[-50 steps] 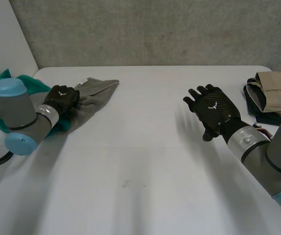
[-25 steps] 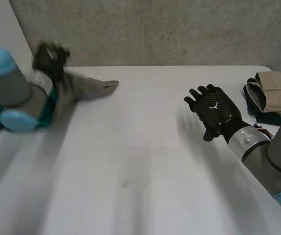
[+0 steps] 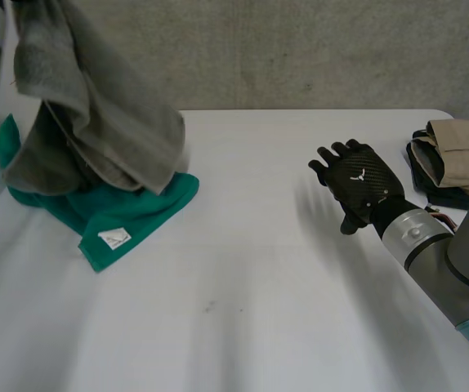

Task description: Fold the laundry.

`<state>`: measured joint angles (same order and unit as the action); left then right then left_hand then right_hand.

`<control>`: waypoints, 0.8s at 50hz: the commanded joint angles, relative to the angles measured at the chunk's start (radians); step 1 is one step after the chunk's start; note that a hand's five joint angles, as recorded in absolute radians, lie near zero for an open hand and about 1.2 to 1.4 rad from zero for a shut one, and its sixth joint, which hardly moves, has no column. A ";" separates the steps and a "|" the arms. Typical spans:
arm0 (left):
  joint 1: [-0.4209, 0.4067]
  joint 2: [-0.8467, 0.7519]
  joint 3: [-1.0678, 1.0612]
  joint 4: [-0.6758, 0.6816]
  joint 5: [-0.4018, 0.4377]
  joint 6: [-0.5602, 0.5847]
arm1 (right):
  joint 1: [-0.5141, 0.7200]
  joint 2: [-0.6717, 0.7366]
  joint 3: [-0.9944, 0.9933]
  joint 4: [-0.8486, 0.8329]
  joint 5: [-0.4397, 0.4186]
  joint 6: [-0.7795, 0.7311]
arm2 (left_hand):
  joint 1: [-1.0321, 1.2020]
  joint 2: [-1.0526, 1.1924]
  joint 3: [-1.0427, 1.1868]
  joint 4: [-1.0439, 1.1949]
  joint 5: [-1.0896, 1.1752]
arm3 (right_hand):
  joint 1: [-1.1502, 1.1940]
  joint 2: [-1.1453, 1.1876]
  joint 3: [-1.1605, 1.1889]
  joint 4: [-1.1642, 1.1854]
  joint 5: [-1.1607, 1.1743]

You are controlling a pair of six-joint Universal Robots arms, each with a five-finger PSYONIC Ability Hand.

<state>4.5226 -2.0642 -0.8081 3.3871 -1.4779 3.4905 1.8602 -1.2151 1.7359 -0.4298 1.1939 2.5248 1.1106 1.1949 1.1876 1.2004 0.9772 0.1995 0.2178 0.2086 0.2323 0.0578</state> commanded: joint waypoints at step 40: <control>-0.301 -0.023 -0.465 -0.014 0.056 -0.167 | -0.056 -0.009 -0.072 0.035 0.144 0.006 | -0.927 -1.011 -1.004 -1.016 -0.968 | -0.025 -0.043 -0.034 -0.058 -0.058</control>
<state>4.0935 -2.0464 -1.1945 3.3800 -1.4195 3.2462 1.8064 -1.2225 1.6756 -0.4222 1.3403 2.5328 0.1871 0.2013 0.2096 0.2005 0.0446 0.1995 0.2178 0.2087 0.2323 0.0578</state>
